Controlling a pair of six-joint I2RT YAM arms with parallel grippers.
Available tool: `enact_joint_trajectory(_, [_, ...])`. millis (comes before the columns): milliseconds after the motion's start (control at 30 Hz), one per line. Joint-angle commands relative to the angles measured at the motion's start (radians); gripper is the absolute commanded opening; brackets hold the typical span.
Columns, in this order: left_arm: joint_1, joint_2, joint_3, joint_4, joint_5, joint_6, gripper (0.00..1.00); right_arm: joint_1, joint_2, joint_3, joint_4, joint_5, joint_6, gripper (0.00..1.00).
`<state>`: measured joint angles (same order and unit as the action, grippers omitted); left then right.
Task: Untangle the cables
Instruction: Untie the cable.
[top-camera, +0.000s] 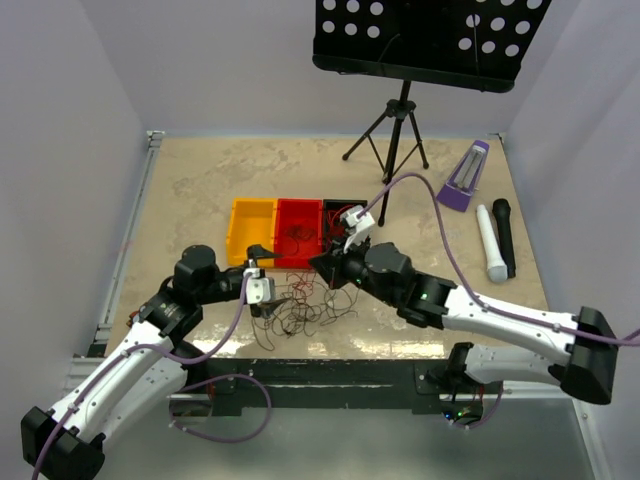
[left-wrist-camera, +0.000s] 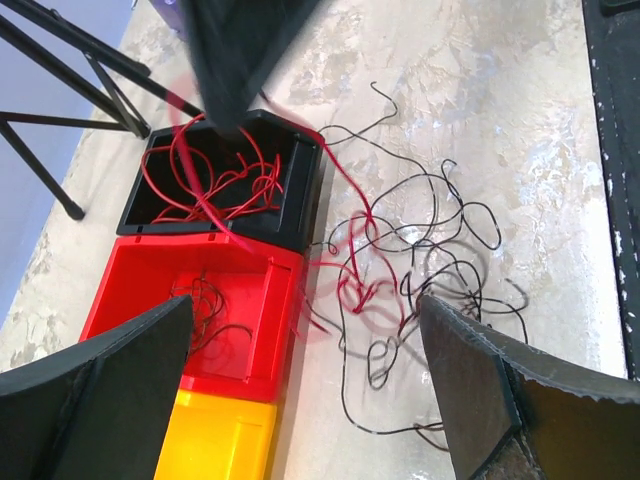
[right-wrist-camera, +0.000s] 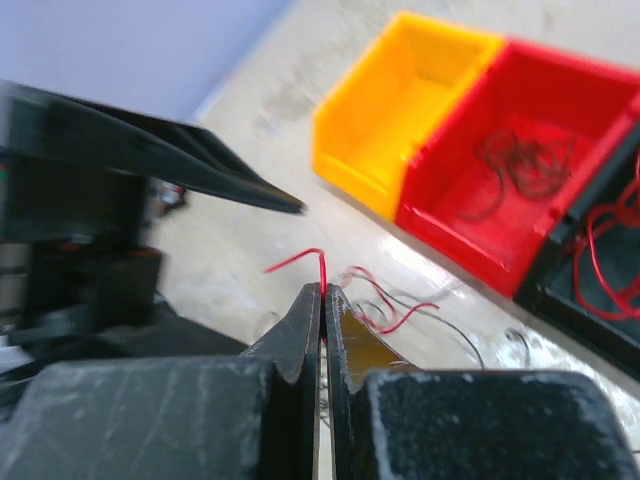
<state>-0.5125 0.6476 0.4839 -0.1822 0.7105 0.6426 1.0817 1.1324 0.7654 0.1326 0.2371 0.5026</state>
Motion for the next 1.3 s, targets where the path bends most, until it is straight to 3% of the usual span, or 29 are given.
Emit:
enact_joint_trajectory(0, [0.003,-0.008,0.021,0.059,0.049,-0.032,1.0,0.009,-0.124,0.08,-0.094,-0.071,-0.035,0.0])
enact_joint_trajectory(333, [0.005,0.024,0.099,0.101,0.191,-0.164,1.0,0.018,-0.22,0.212,-0.096,-0.162,-0.045,0.0])
enact_joint_trajectory(533, [0.003,0.04,0.14,0.226,0.274,-0.369,1.0,0.03,-0.178,0.261,-0.1,-0.226,-0.07,0.0])
enact_joint_trajectory(900, [0.002,0.067,0.15,0.559,0.34,-0.808,1.0,0.11,-0.077,0.281,-0.07,-0.15,-0.082,0.0])
enact_joint_trajectory(1000, [0.002,0.081,0.144,0.596,0.417,-0.834,0.93,0.129,-0.06,0.293,-0.039,-0.136,-0.085,0.0])
enact_joint_trajectory(1133, [-0.004,0.087,0.122,0.586,0.494,-0.844,0.93,0.149,-0.045,0.319,-0.014,-0.11,-0.093,0.0])
enact_joint_trajectory(1267, [-0.004,0.086,0.124,0.419,0.514,-0.68,0.93,0.164,-0.048,0.356,-0.013,-0.084,-0.108,0.0])
